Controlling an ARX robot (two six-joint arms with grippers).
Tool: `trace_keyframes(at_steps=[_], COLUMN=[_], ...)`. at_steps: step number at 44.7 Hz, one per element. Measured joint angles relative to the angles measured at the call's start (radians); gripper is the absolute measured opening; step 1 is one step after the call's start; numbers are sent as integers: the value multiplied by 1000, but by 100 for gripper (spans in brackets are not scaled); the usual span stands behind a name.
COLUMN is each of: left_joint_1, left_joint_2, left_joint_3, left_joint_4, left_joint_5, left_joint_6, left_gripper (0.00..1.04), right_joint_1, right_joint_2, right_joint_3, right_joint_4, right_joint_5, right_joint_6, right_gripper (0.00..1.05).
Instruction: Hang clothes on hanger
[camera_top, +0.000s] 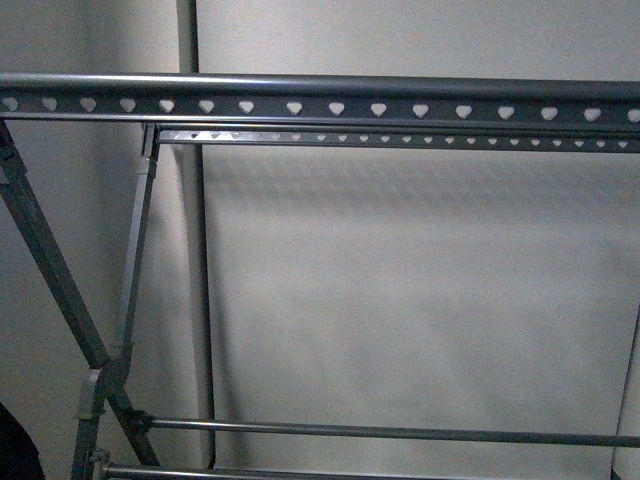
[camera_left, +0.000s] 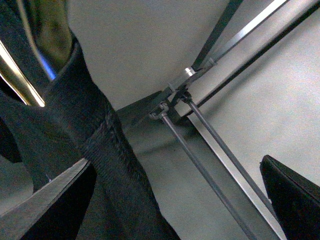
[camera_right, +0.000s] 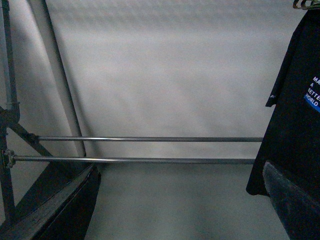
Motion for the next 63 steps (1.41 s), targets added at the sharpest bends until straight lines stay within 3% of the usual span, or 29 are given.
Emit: trace_keyframes(at_steps=[10,16,23,30,34,37,44,46,49,53,58,63], left_joint_1=[24,25,8,-5,-6,-6,-24,-48,-101,-171,-168,-132], left_joint_2=[158,170,85,-23,-112,-166,-304,-370,-463,-513,-408,-231], left_joint_3=[158,190,95,-29,-121,-175,-269,-294,-298,-279,-190,-64], left_joint_4=[-56,-99,-92,-72,-88,-105,-174,-203,-311,-490,-554,-397], left_joint_5=[-41,-17,79,169,267,332,494,579,792,1042,1023,973], left_joint_6=[-19,-6,32,66,86,88,181,228,354,661,1017,1342], left_gripper=[98,72,43,23,9,5,5,5,5,5,5,5], right_joint_1=[0,0,0,0,0,0,0,0,0,0,0,0], right_joint_2=[0,0,0,0,0,0,0,0,0,0,0,0], right_joint_3=[0,0,0,0,0,0,0,0,0,0,0,0], right_joint_4=[0,0,0,0,0,0,0,0,0,0,0,0], right_joint_5=[0,0,0,0,0,0,0,0,0,0,1,0], right_joint_6=[0,0,0,0,0,0,0,0,0,0,0,0], right_gripper=[97,97,97,97,97,97,97,97,97,97,97,97])
